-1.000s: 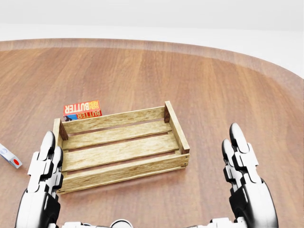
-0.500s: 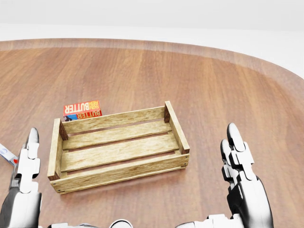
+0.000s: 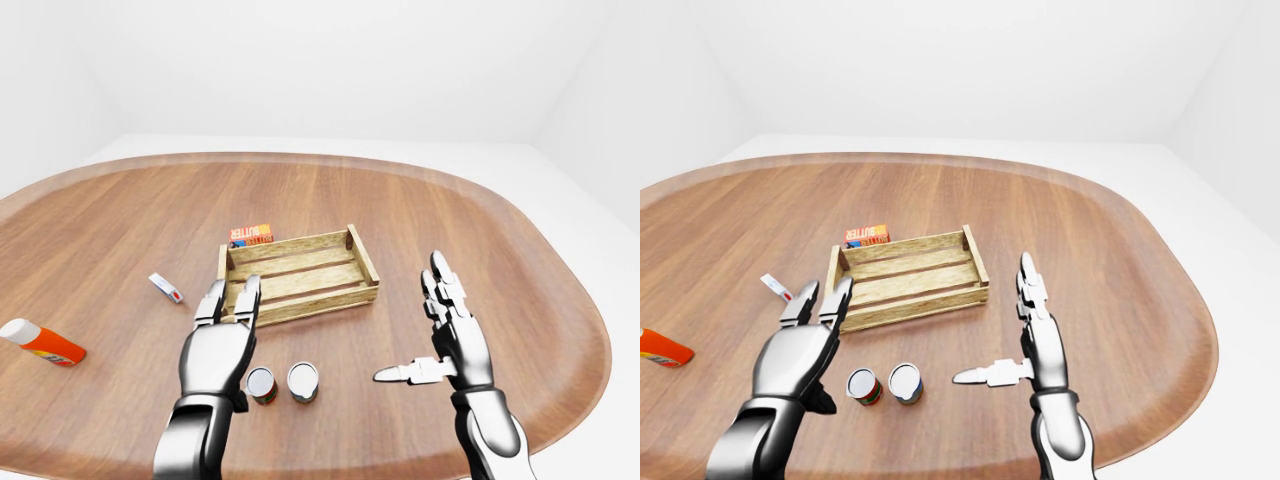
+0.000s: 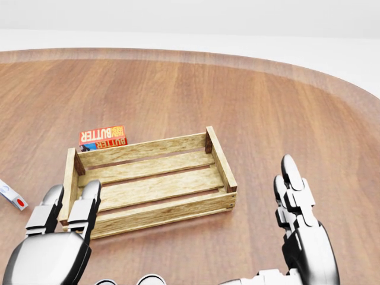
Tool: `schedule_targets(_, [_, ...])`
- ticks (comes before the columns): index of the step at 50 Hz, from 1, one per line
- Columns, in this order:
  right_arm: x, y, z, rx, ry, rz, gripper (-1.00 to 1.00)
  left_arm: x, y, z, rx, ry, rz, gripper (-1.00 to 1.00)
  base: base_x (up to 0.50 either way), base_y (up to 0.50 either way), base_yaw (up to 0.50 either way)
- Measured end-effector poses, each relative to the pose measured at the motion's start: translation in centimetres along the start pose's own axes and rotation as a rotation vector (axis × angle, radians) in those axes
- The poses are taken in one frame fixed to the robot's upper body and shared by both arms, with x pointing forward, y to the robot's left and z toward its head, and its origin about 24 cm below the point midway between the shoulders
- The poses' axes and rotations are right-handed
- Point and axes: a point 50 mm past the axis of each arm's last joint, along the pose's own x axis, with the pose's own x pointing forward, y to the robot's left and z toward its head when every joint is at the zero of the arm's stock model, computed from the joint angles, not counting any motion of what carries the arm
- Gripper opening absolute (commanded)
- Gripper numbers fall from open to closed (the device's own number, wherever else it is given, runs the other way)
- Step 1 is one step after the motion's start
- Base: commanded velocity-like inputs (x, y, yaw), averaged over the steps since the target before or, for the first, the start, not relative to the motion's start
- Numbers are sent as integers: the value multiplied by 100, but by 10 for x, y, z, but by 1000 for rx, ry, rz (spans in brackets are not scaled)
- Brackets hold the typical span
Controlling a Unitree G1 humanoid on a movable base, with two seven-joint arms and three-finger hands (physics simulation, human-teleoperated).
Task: Pick up the tomato sauce, and put it in the wooden tray.
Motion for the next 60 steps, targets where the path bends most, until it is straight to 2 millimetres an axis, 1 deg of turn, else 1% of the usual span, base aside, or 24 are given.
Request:
schedule_targets(9, [-1,1,1,-2,-3,4,100,4,-3,-5,52,42,-51,100,0,0,0])
schedule_targets(20, [-1,2,1,-4,-3,9,100,11,-12,-11,43,60,-85,100,0,0,0])
schedule_targets(26, [-1,1,1,-4,-4,9,100,16,-22,-12,35,54,-106,100,0,0,0])
schedule_targets(36, [-1,2,1,-8,-2,14,100,27,-45,-11,18,35,-144,100,0,0,0])
schedule_targets(60, [0,4,-1,-27,7,25,100,36,-84,-16,-21,25,-216,100,0,0,0])
